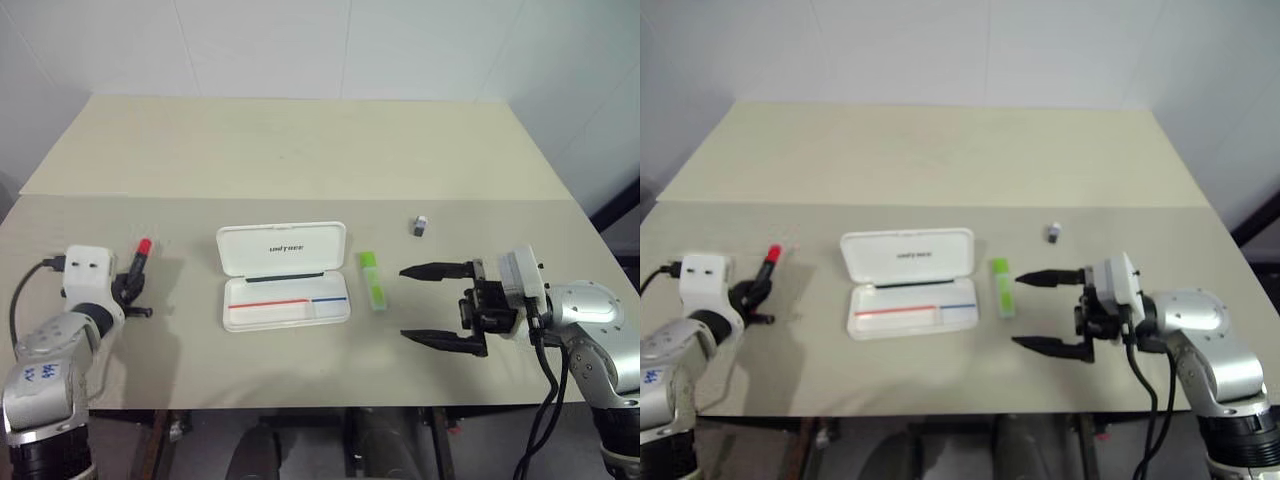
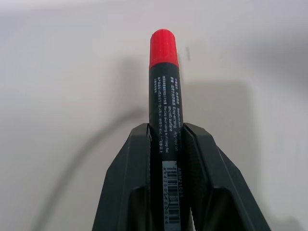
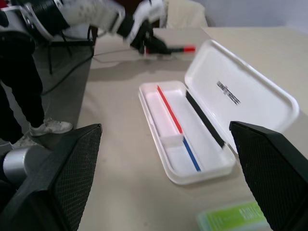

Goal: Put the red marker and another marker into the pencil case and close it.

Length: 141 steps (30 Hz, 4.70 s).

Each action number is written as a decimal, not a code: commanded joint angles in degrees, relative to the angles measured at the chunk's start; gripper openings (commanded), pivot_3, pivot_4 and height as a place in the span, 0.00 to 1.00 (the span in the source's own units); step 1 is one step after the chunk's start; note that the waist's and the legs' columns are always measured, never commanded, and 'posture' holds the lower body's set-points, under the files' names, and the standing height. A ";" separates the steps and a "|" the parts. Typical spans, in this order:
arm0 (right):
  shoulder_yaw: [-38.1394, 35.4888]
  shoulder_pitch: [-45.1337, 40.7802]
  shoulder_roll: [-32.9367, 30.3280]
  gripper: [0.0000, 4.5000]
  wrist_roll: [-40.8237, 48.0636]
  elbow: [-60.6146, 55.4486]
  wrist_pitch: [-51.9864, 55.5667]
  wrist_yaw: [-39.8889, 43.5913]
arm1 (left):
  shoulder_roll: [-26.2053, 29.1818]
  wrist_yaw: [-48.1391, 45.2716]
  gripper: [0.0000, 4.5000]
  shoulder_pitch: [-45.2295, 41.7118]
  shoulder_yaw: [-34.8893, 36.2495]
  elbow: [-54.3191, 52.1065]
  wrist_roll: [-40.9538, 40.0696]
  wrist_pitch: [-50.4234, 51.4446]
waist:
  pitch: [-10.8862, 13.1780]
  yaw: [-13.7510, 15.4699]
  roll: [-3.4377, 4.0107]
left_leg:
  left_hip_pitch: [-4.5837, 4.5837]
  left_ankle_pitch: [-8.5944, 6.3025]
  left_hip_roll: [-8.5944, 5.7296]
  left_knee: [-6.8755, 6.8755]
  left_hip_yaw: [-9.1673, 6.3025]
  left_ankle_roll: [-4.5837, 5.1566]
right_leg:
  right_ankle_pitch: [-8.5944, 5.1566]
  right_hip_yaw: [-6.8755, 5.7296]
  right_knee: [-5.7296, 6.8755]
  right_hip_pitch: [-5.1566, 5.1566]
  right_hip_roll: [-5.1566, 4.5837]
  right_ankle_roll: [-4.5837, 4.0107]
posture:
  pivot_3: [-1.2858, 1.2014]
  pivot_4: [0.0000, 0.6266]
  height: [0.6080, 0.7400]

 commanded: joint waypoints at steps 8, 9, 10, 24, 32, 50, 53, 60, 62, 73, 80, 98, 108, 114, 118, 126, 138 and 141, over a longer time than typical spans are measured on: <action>-2.63 0.45 -0.62 1.00 -1.00 3.37 -2.69 -0.01 | 9.85 -8.72 0.13 -14.51 -1.80 -2.61 -6.91 -3.89 | 0.04 0.00 -0.02 | -0.03 -0.06 0.00 -0.01 0.01 -0.09 | 0.00 -0.02 0.01 -0.03 0.01 0.01 | 0.52 0.24 1.00; -3.39 1.44 -0.70 1.00 -0.37 3.15 -2.42 -0.07 | 10.39 -11.31 0.13 -15.68 -3.28 -3.74 -8.78 -4.54 | 0.04 0.04 -0.02 | -0.03 -0.06 0.00 -0.02 0.02 -0.10 | 0.00 -0.01 0.01 -0.02 0.01 0.02 | 0.52 0.24 1.00; -4.13 2.57 -0.96 1.00 0.10 2.89 -2.34 0.15 | 10.87 -13.72 0.13 -16.42 -4.58 -4.76 -10.42 -5.13 | 0.04 0.04 -0.02 | -0.04 -0.06 0.00 -0.02 0.01 -0.10 | 0.00 -0.01 0.00 -0.02 0.01 0.02 | 0.52 0.24 1.00; -8.99 9.73 -0.40 1.00 -1.64 2.97 -4.86 -3.02 | 14.89 -31.83 0.13 -22.98 -18.21 -7.09 -21.18 -8.05 | 0.09 -0.23 -0.01 | 0.08 -0.11 0.00 -0.02 0.09 -0.10 | -0.02 0.12 0.06 0.00 0.09 0.09 | 0.52 0.24 1.00; -8.86 11.38 0.77 1.00 -2.13 1.28 -5.30 -5.32 | 17.98 -39.20 0.13 -20.44 -26.31 -4.17 -18.43 -12.61 | 0.10 -0.13 -0.01 | 0.04 -0.10 0.00 0.00 0.06 -0.08 | -0.04 0.16 0.00 -0.02 0.14 0.07 | 0.52 0.24 1.00; -6.26 11.53 2.54 1.00 -4.08 -0.77 -6.09 -9.80 | 13.70 -42.11 0.13 -18.33 -36.88 6.82 -7.06 -24.01 | 0.11 -0.02 0.00 | -0.01 -0.10 0.00 0.01 0.03 -0.08 | -0.05 0.16 0.04 -0.04 0.15 0.08 | 0.52 0.24 1.00; -5.76 11.37 2.71 1.00 -4.46 -0.87 -6.29 -10.59 | 12.72 -41.78 0.13 -18.05 -37.68 7.51 -5.21 -25.43 | 0.10 -0.01 0.00 | -0.01 -0.10 0.00 0.01 0.03 -0.07 | -0.05 0.16 0.05 -0.03 0.15 0.08 | 0.52 0.24 1.00; -5.48 11.43 3.11 1.00 -4.48 -1.29 -6.27 -11.44 | 11.06 -40.58 0.13 -19.36 -38.90 10.71 -1.04 -27.80 | 0.10 -0.04 0.01 | 0.02 -0.09 0.00 0.02 0.03 -0.05 | -0.05 0.16 0.10 -0.03 0.15 0.08 | 0.52 0.24 1.00; -5.49 11.33 3.12 1.00 -4.55 -1.20 -6.35 -11.49 | 10.59 -40.32 0.13 -19.59 -38.96 11.07 -0.42 -27.93 | 0.10 -0.02 0.01 | 0.02 -0.09 0.00 0.02 0.02 -0.05 | -0.05 0.16 0.10 -0.03 0.15 0.08 | 0.52 0.24 1.00; -5.17 11.19 3.35 1.00 -5.25 -1.24 -6.58 -12.05 | 9.68 -42.13 0.99 -18.05 -37.64 1.73 -5.12 -22.50 | 0.10 -0.01 0.01 | 0.01 -0.09 0.00 0.02 0.02 -0.05 | -0.05 0.16 0.13 -0.03 0.15 0.08 | 0.52 0.24 1.00; -4.89 12.10 4.39 1.00 -6.08 -4.97 -4.74 -17.12 | 5.30 -38.94 0.99 -17.12 -31.70 -6.94 -14.58 -17.09 | 0.10 -0.02 0.01 | 0.02 -0.08 0.00 0.06 -0.01 -0.04 | -0.05 0.17 0.19 -0.02 0.16 0.08 | 0.52 0.24 1.00; 9.21 -3.84 7.84 1.00 -9.59 -16.48 27.76 -42.07 | 0.58 -31.22 0.99 2.86 -11.24 -10.53 -22.29 -28.46 | 0.11 -0.11 0.02 | 0.01 -0.07 0.00 0.10 -0.04 -0.02 | -0.07 0.20 0.10 -0.03 0.17 0.05 | 0.52 0.24 1.00; 20.10 -12.43 7.90 1.00 -19.71 -7.02 38.69 -45.76 | 3.20 -38.41 0.99 15.08 -0.65 -11.50 -28.21 -34.89 | 0.11 -0.19 0.02 | -0.05 -0.09 0.00 0.06 -0.01 -0.01 | -0.09 0.16 0.01 -0.13 0.12 -0.01 | 0.52 0.24 1.00; 20.79 -14.42 11.18 1.00 -21.83 -4.24 41.83 -47.83 | 5.62 -42.89 0.99 19.39 4.78 -10.53 -31.16 -36.84 | 0.10 -0.41 0.01 | -0.07 -0.10 0.02 0.04 0.01 -0.02 | -0.09 0.16 -0.03 -0.16 0.11 -0.01 | 0.52 0.24 1.00; 21.44 -14.56 12.12 1.00 -22.97 -3.08 45.39 -49.10 | 7.54 -46.89 0.99 22.06 8.09 -8.33 -32.38 -37.48 | 0.09 -0.71 -0.01 | -0.03 -0.10 0.04 0.04 0.01 -0.02 | -0.10 0.14 -0.03 -0.15 0.12 -0.02 | 0.52 0.24 1.00; 22.02 -15.68 12.15 1.00 -23.85 -1.44 54.20 -51.44 | 9.78 -50.99 0.99 23.31 12.33 -3.61 -33.29 -38.53 | -0.08 -1.52 -0.12 | -0.04 -0.12 0.08 -0.01 -0.04 -0.05 | 0.01 0.02 -0.49 0.02 0.03 -0.18 | 0.52 0.24 1.00; 23.28 -15.97 11.28 0.41 -25.15 -2.70 56.93 -51.96 | 10.25 -50.45 1.00 20.39 11.35 -3.21 -34.15 -38.45 | -0.78 -1.35 -0.43 | -0.11 -0.17 0.06 -0.51 0.10 -0.13 | 0.45 -0.06 -1.58 0.24 -0.18 -0.86 | 0.52 0.24 1.00; 23.29 -16.14 10.70 0.41 -26.02 -2.25 54.68 -52.31 | 10.13 -50.68 1.00 20.16 11.12 -2.78 -34.04 -38.62 | -0.84 -1.36 -0.46 | -0.14 -0.20 0.05 -0.63 0.23 -0.18 | 0.52 -0.05 -1.77 0.23 -0.23 -0.96 | 0.52 0.24 1.00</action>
